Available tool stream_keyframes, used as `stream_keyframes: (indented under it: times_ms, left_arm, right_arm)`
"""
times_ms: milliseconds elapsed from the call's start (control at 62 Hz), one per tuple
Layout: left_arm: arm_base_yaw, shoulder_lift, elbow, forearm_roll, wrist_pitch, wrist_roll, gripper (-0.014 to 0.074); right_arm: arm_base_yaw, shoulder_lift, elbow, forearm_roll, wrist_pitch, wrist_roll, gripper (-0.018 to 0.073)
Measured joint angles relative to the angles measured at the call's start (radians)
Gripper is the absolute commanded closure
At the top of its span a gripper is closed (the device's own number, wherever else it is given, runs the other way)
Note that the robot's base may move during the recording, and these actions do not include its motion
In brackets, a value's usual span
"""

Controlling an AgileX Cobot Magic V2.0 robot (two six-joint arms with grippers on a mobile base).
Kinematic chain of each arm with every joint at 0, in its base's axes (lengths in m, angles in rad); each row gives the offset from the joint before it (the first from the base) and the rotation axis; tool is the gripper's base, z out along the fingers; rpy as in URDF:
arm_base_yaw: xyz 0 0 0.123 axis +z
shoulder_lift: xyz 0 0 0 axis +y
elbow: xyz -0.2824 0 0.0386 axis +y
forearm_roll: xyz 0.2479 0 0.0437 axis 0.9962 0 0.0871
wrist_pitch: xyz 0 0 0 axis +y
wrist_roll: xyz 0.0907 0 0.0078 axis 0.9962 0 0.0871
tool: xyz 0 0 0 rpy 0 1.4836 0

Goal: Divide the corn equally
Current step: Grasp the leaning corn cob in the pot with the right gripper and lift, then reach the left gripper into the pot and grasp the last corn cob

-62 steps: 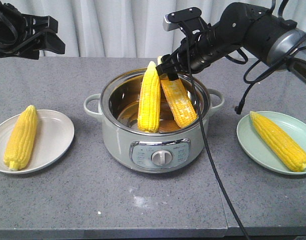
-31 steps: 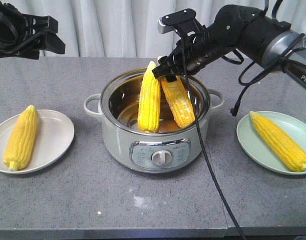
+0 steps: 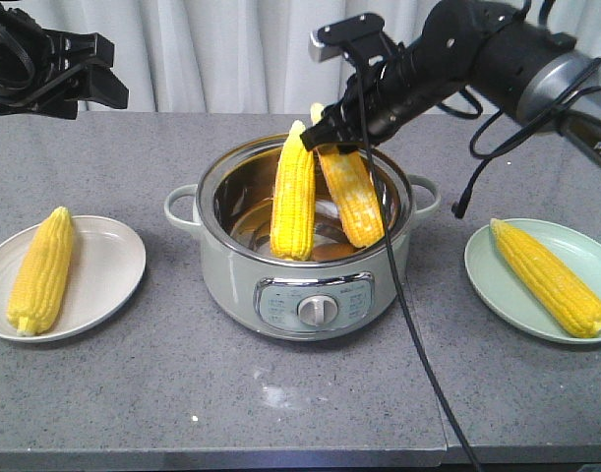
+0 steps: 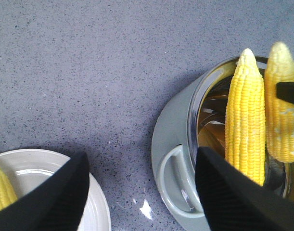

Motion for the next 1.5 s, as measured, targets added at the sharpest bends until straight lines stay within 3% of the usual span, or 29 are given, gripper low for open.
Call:
stream_keyframes:
  times_ms: [242,468,693,887,1080,1177,1338,1499]
  left_arm:
    - [0.0,0.0,0.0,0.0,0.0,0.0,0.0129]
    - [-0.027,0.0,0.0,-0.047,-0.012,0.019,0.0129]
    - [-0.147,0.0,0.0,-0.105,-0.124,0.047,0.0129]
    - [-0.274,0.031,-0.001,-0.106,-0.223,0.049,0.0132]
    - [-0.379,0.133,-0.085,-0.056,-0.252,0.041,0.0132]
    - [-0.413,0.2,-0.14,0.031,-0.252,-0.012,0.0132]
    - [-0.425,0.275,-0.192,0.219,-0.228,-0.155,0.0132]
    - [-0.425,0.299,-0.195,0.256,-0.209,-0.188,0.0132]
  right_arm:
    - [0.0,-0.138,-0.086,-0.036,0.024,-0.001,0.0568]
    - [0.0,-0.335,-0.124,-0.187,0.034,0.058,0.0568]
    - [0.0,-0.445,-0.128,-0.415,0.084,0.171,0.0568]
    - [0.0,-0.458,-0.128,-0.506,0.14,0.206,0.0568]
    - [0.0,-0.458,-0.128,-0.513,0.151,0.212,0.0568]
    - [0.0,-0.458,-0.128,-0.514,0.156,0.212,0.0568]
    - [0.0,-0.458,-0.128,-0.514,0.169,0.213,0.0568]
    - [0.0,-0.458,-0.128,-0.514,0.17,0.213,0.0568]
